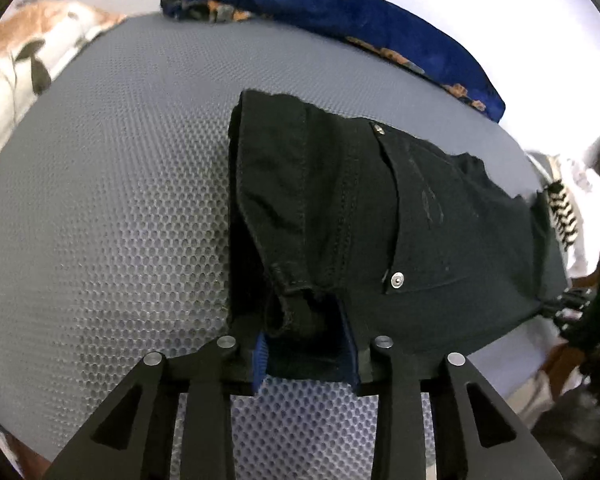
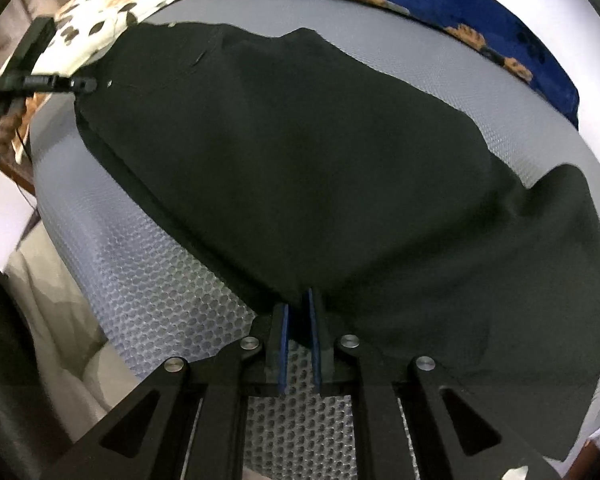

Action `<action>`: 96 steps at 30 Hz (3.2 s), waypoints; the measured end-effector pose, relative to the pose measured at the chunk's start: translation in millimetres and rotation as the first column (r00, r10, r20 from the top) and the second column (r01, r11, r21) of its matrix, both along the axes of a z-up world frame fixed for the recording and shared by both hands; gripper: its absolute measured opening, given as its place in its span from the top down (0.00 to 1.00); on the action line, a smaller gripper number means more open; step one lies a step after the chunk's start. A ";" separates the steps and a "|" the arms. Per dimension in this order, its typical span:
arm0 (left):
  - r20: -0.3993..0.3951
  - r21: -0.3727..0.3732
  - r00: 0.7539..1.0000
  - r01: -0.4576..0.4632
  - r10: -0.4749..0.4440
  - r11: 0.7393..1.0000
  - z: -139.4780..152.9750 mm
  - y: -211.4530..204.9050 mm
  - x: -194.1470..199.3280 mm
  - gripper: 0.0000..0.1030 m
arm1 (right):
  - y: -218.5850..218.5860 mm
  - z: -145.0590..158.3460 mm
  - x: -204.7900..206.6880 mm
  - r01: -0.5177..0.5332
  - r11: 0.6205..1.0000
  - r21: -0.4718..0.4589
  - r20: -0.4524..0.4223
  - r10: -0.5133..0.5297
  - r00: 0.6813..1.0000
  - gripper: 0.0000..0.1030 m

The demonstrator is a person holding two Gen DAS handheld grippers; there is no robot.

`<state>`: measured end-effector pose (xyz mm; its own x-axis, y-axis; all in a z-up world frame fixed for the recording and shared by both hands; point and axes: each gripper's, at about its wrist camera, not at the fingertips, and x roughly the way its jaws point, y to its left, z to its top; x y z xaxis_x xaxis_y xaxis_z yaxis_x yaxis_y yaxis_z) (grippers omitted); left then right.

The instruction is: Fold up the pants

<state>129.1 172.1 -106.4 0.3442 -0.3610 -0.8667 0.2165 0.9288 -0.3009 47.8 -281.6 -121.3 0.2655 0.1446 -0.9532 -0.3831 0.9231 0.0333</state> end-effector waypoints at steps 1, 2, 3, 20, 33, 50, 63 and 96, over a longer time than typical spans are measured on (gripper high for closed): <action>0.013 0.000 1.000 -0.004 0.004 1.000 2.3 2.0 -2.2 0.61 | -1.2 -1.3 -1.4 0.003 1.000 0.003 0.001 -0.003 1.000 0.90; 0.020 0.010 1.000 -0.019 0.019 1.000 4.5 4.3 -3.8 0.56 | -1.4 -1.6 -1.4 0.007 1.000 0.004 0.004 -0.007 1.000 0.90; 0.024 0.015 0.999 -0.029 0.029 0.999 6.1 5.0 -4.4 0.48 | 0.4 -1.8 -2.7 0.010 1.000 0.004 0.005 -0.010 1.000 0.90; 0.287 0.130 0.900 0.302 -0.327 0.944 74.4 -134.3 -60.1 0.47 | -23.2 1.6 12.1 0.149 0.976 0.162 -0.087 -0.136 0.987 0.87; 0.226 0.243 0.675 0.660 -0.703 0.711 13.3 -315.7 -85.8 0.51 | -31.1 10.3 16.9 0.183 0.959 0.216 -0.122 -0.159 0.980 0.86; 0.169 0.178 0.747 0.619 -0.643 0.765 -10.7 -331.9 -72.5 0.92 | -95.5 37.7 2.7 0.310 0.867 0.391 -0.032 -0.324 0.946 0.45; 0.136 0.101 0.799 0.576 -0.585 0.811 -10.0 -324.8 -66.5 0.92 | -325.9 3.3 -53.5 0.804 0.411 0.429 -0.137 -0.850 0.508 0.56; 0.123 0.155 0.754 0.628 -0.646 0.762 -14.7 -335.6 -72.0 0.92 | -367.5 15.3 -117.4 0.901 0.321 0.291 0.065 -0.946 0.316 0.97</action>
<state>57.0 -163.5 -121.1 0.2007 -0.4634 -0.8631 0.8049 0.5802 -0.1243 -69.6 -649.1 -106.0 0.4966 -0.1729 -0.8506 0.7009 0.6579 0.2755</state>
